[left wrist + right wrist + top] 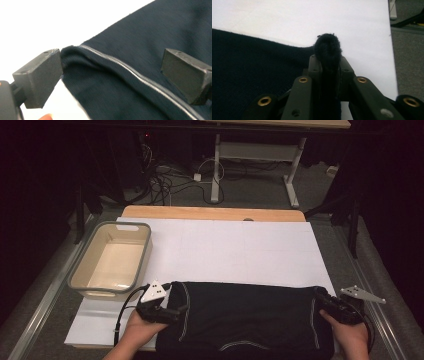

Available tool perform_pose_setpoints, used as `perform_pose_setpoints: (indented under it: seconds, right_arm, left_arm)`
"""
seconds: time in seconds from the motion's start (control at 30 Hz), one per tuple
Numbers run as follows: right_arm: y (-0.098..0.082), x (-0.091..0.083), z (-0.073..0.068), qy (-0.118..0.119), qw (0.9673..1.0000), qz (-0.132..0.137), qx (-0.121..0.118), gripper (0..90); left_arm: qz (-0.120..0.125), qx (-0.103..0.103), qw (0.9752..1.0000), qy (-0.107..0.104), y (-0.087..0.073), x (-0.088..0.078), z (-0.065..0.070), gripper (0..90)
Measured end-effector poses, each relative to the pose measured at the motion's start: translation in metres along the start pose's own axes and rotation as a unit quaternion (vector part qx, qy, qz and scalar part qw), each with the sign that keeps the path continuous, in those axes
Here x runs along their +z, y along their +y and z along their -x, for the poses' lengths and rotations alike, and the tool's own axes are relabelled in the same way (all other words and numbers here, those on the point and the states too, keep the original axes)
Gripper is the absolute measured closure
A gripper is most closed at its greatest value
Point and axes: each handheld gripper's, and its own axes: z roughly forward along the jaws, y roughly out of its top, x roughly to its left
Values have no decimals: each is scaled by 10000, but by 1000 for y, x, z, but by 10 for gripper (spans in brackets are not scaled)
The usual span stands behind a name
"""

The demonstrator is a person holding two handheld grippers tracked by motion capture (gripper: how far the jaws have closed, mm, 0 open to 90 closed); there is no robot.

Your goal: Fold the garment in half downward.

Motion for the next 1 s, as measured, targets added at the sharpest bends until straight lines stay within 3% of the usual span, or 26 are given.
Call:
perform_pose_setpoints:
  seconds: [0.1,0.2,0.23,0.3,0.4,0.47,0.7,0.73,0.8,0.9,1.0]
  right_arm:
    - [0,1,2,88,9999,-7,69,788]
    - [0,2,2,84,9999,-87,59,784]
    - [0,3,1,60,9999,-101,2,783]
    - [-1,3,0,58,10000,-67,-5,782]
    - [-2,2,1,66,10000,-2,-12,782]
    - [-2,2,0,33,10000,-25,-32,782]
    - [-3,2,-3,-23,9999,-2,-146,781]
    - [-3,2,-2,-8,9999,-7,-132,782]
    - [-3,2,-2,-6,9999,-18,-133,781]
    - [-3,2,-3,-25,9999,-5,-163,782]
    - [-3,1,-2,-3,9999,22,-136,781]
  left_arm:
    - [-92,-57,9999,118,10,10,-9,35]
    - [-465,-226,9982,297,18,26,-23,36]
    - [-672,-352,9963,407,19,30,-27,37]
    - [-1138,-795,9894,437,15,39,-36,52]
    - [-1003,-874,9888,673,12,36,-32,137]
    - [-974,-818,9895,688,12,36,-30,169]
    - [-810,-653,9944,205,10,35,-29,522]
    - [-808,-580,9950,111,10,34,-29,587]
    - [-786,-345,9961,201,9,33,-24,664]
    - [-670,-123,9974,235,8,32,-19,696]
    - [-535,-162,9982,200,7,29,-19,708]
